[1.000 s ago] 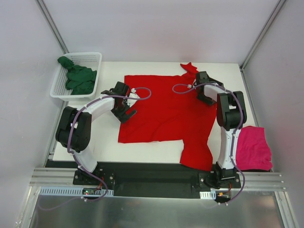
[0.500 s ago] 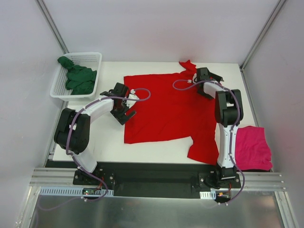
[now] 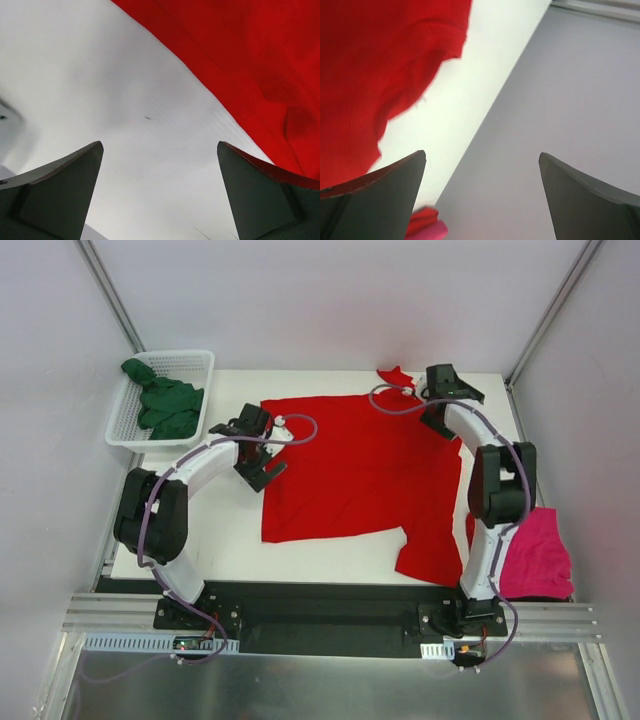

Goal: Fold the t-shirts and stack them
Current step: Flatten out the tshirt

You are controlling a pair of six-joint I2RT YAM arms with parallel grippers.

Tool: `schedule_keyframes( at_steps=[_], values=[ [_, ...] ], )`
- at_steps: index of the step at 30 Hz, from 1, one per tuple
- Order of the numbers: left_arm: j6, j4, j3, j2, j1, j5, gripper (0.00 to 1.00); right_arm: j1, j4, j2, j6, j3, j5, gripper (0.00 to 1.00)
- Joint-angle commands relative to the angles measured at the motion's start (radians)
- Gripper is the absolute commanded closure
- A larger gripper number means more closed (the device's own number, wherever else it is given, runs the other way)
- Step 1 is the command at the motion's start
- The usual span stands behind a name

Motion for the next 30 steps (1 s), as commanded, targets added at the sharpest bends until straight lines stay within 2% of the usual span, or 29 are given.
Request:
schedule_keyframes(
  at_steps=[1,2,5,12,18,23,30],
  values=[
    [0.051,0.015,0.158,-0.012,0.006,-0.029,0.01,0.008,-0.347,-0.199,0.205,0.079,-0.207,0.0],
    [0.053,0.018,0.225,0.011,0.012,-0.001,0.01,0.01,-0.459,-0.233,0.239,0.086,-0.252,0.0],
    [0.086,0.038,0.354,0.12,0.018,0.048,0.0,0.027,-0.645,-0.291,0.266,0.085,-0.428,0.0],
    [0.146,0.038,0.664,0.437,0.029,0.111,0.01,0.057,-0.946,-0.356,0.285,0.099,-0.706,0.0],
    [0.197,0.038,0.741,0.562,0.029,0.152,0.01,0.077,-1.112,-0.432,0.273,0.137,-0.835,0.0],
    [0.254,0.038,0.755,0.617,0.029,0.116,0.01,0.11,-1.193,-0.451,0.245,0.178,-0.823,0.0],
    [0.361,0.039,0.778,0.654,0.058,0.077,0.01,0.114,-1.29,-0.443,0.19,0.14,-0.887,0.0]
  ],
)
